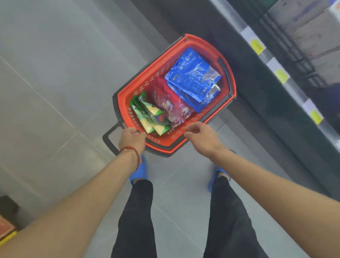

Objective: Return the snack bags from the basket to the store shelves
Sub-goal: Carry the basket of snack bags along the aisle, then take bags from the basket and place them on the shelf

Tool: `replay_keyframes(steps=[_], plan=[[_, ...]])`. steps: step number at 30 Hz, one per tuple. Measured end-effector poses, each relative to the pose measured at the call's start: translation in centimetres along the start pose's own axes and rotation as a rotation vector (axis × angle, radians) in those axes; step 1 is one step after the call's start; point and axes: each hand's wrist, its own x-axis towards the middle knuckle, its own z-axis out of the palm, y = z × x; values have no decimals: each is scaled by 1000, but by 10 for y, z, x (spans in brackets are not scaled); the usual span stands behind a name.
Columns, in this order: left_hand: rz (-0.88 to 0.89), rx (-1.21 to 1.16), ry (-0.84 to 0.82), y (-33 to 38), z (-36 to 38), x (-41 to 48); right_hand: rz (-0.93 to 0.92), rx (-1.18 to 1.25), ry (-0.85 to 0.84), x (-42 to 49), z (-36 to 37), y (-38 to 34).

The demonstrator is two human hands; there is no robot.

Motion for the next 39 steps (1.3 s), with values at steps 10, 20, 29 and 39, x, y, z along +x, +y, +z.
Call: replay_keyframes(steps=[10,20,29,39], plan=[[-51,-279,202,26,127,-116,-169,-60,-142,13,-100,61],[-42,-391,299,23,183,-151,-294,-268,-260,27,-162,86],[-36,-404,321,19,189,-81,-370,-438,-216,96,-154,65],[-108,-305,339,6,209,64,-781,-828,23,225,-77,39]])
